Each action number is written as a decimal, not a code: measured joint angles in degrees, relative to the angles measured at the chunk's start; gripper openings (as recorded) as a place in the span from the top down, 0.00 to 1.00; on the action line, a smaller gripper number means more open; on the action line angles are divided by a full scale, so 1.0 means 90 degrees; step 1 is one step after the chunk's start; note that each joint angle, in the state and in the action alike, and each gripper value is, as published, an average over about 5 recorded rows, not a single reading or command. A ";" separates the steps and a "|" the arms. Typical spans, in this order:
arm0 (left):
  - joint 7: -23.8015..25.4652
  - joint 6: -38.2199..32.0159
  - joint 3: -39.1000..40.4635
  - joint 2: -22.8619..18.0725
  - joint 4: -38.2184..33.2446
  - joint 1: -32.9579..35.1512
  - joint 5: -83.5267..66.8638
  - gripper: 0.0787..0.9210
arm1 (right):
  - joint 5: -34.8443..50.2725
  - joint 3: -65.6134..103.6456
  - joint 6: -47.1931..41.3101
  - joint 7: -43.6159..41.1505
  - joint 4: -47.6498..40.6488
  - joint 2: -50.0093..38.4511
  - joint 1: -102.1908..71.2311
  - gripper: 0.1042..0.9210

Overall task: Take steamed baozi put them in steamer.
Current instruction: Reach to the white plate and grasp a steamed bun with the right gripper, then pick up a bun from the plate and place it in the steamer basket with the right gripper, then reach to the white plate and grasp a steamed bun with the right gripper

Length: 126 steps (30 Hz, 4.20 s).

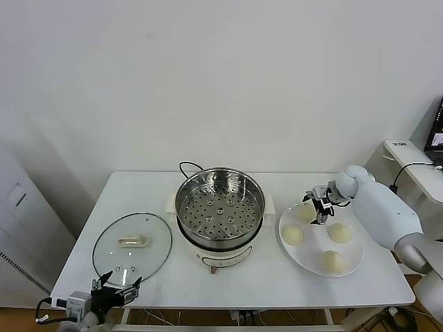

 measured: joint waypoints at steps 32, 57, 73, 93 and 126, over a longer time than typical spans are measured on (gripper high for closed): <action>-0.0041 0.0023 -0.0037 -0.0050 -0.0039 0.0066 0.0051 0.12 | 0.1832 -0.1798 0.1385 -0.0941 0.1048 -0.0027 0.2568 0.50; -0.0051 0.0020 -0.0049 -0.0012 -0.0055 0.0104 0.0097 0.12 | 0.1046 -0.2103 0.3835 -0.1530 0.1285 0.1893 0.2986 0.50; -0.0057 0.0014 -0.0045 0.0033 -0.0045 0.0094 0.0092 0.12 | -0.0273 -0.1736 0.3851 -0.1473 0.1318 0.2284 0.2244 0.50; -0.0051 0.0008 -0.0051 0.0037 -0.0069 0.0098 0.0074 0.12 | -0.1284 -0.1269 0.3849 -0.1158 0.1070 0.2537 0.1680 0.32; -0.0051 0.0003 -0.0188 0.0011 -0.0155 0.0234 0.0067 0.12 | 0.3680 -0.4248 0.2104 -0.1635 0.1699 -0.0307 0.3811 0.12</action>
